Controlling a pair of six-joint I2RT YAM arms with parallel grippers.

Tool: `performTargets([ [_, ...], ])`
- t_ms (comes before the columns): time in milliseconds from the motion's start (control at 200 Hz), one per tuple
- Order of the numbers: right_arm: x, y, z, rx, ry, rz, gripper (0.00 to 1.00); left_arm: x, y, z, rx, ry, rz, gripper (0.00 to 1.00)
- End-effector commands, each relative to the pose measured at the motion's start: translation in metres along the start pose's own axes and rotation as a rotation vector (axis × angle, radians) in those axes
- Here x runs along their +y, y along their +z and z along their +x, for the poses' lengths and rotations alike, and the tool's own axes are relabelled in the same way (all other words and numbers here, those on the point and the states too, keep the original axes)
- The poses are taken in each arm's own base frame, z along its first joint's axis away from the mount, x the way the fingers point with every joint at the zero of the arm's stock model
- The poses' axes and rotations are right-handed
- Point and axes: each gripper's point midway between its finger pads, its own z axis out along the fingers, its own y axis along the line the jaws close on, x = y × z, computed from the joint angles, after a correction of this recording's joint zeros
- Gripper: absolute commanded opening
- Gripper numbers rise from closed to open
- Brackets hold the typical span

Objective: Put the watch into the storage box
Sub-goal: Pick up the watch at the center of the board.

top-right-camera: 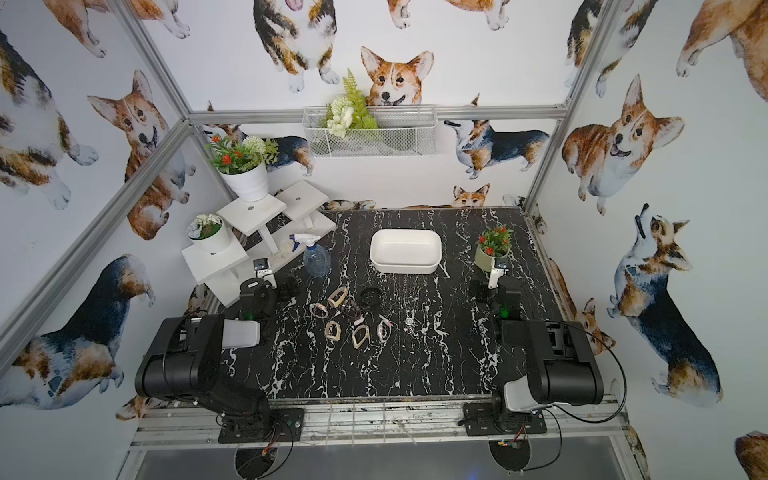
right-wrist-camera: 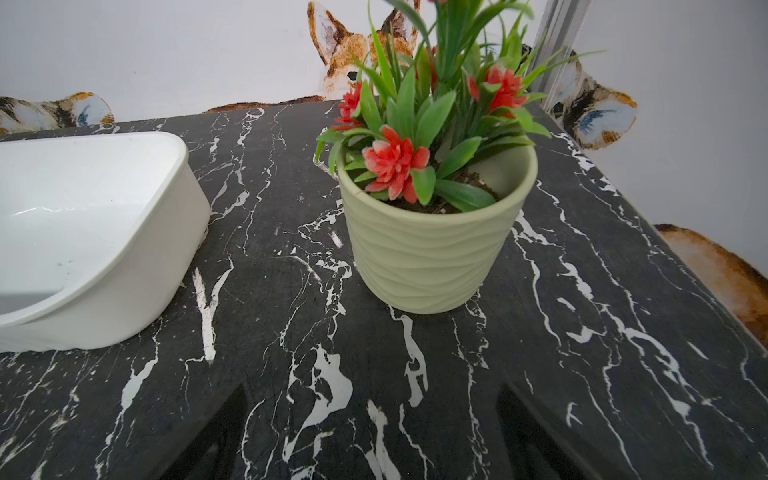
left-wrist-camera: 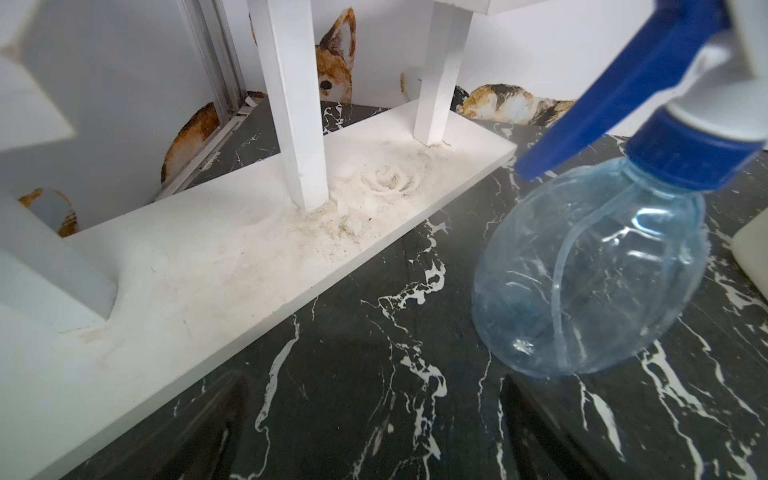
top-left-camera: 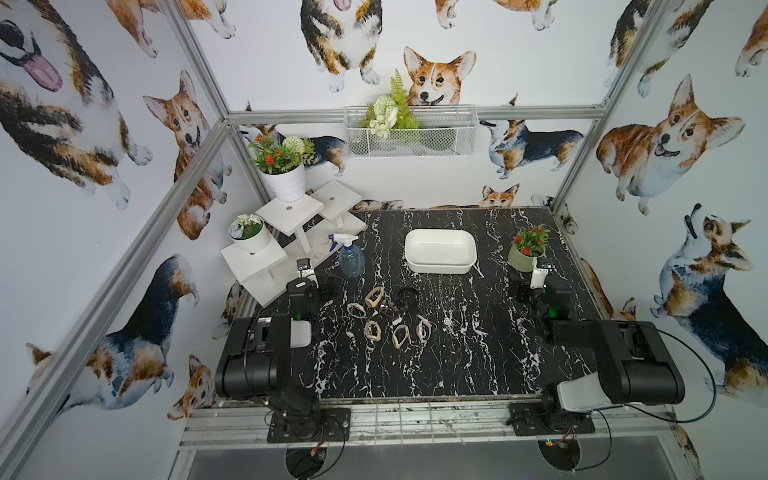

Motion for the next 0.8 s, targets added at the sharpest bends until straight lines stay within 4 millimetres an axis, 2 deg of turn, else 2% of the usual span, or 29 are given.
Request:
performTargets([
  [0, 0.001, 0.000, -0.004, -0.017, 0.002, -0.006, 1.00, 0.000, 0.001, -0.002, -0.002, -0.001, 0.004, 1.00],
  [681, 0.002, 0.000, -0.005, -0.018, 0.002, -0.008, 1.00, 0.002, 0.001, -0.003, -0.003, -0.013, 0.014, 1.00],
  [796, -0.002, -0.005, -0.018, -0.031, 0.012, 0.021, 1.00, 0.006, -0.003, -0.010, -0.017, -0.020, -0.014, 1.00],
])
